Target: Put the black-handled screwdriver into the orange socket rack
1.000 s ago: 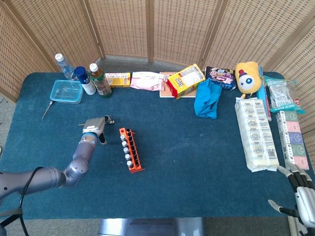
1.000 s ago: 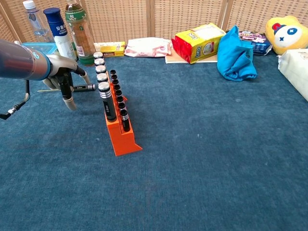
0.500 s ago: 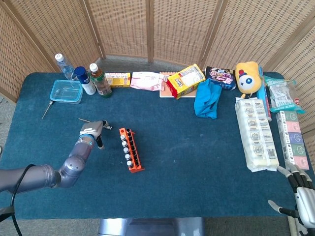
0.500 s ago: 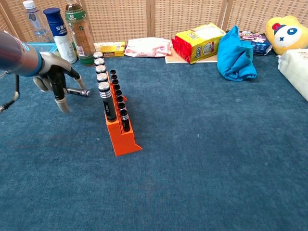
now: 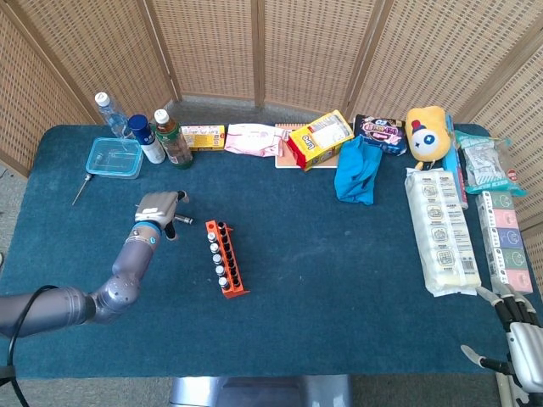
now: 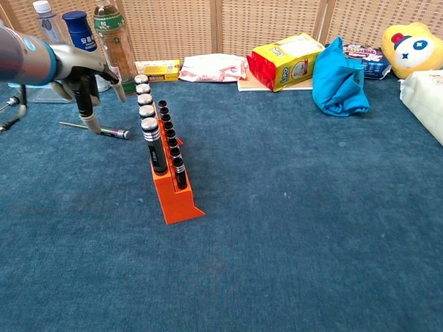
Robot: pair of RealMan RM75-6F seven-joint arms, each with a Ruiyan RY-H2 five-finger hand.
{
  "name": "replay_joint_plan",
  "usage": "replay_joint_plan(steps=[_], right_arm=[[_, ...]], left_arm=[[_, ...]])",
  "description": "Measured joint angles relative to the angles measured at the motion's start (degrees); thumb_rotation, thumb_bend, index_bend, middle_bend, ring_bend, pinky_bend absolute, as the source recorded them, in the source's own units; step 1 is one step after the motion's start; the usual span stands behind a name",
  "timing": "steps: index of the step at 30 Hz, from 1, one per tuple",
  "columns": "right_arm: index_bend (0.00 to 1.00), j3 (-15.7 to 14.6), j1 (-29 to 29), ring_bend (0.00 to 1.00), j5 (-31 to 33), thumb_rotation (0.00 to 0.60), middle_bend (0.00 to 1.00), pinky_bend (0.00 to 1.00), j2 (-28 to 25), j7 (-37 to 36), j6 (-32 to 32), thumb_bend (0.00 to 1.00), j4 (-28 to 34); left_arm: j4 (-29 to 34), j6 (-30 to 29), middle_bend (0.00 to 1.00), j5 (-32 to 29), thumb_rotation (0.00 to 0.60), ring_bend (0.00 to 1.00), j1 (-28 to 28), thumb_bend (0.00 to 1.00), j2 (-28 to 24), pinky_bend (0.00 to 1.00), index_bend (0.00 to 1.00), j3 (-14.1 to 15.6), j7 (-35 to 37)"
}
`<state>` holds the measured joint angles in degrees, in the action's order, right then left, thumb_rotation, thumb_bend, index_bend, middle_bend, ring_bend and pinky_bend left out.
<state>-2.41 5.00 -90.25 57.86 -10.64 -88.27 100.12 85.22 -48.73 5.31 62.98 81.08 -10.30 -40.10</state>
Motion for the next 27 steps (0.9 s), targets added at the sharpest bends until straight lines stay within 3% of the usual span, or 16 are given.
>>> replay_joint_plan(steps=[7, 27], right_arm=[[0.17, 0.1, -0.2, 0.0, 0.4, 0.6, 0.06, 0.0, 0.0, -0.2, 0.5, 0.0, -0.1], [0.17, -0.1, -0.4, 0.0, 0.4, 0.6, 0.06, 0.0, -0.2, -1.1, 1.0, 0.0, -0.1]], left_arm=[[-6.3, -2.4, 1.0, 5.2, 0.6, 1.0, -1.5, 0.28, 6.3, 1.0, 0.35, 0.7, 2.8], [-11.0, -5.0, 1.0, 10.9, 0.6, 1.0, -3.2, 0.33, 11.1, 1.0, 0.39, 2.0, 0.8]])
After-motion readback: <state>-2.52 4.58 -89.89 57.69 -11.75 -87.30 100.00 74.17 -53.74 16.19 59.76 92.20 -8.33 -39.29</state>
